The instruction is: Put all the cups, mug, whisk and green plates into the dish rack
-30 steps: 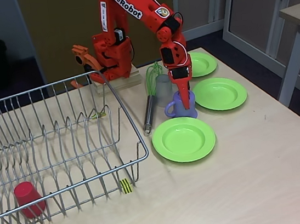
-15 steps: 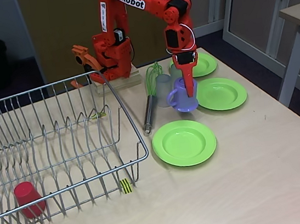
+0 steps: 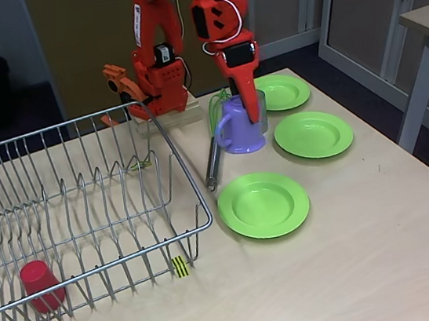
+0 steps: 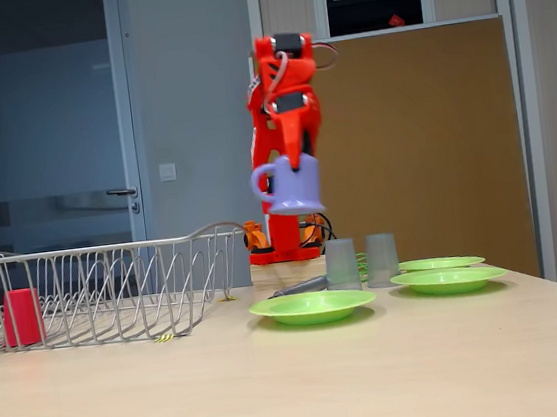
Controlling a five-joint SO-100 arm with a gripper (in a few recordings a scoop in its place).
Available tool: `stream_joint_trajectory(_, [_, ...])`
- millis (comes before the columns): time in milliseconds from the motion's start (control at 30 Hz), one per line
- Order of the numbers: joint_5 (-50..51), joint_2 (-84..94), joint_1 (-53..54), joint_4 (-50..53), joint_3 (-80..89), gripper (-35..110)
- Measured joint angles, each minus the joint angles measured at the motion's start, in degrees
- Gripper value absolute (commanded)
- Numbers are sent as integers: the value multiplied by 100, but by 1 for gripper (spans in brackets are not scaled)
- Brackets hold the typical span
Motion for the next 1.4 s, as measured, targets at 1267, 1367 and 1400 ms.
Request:
stream_joint_trajectory(1267, [-4298, -5511, 4693, 185, -4790, 21])
stream_joint_trajectory(1367, [-4395, -5880, 4746, 211, -5098, 24])
stream_joint_trajectory(1400, [-4395, -5959, 4755, 211, -5203, 26])
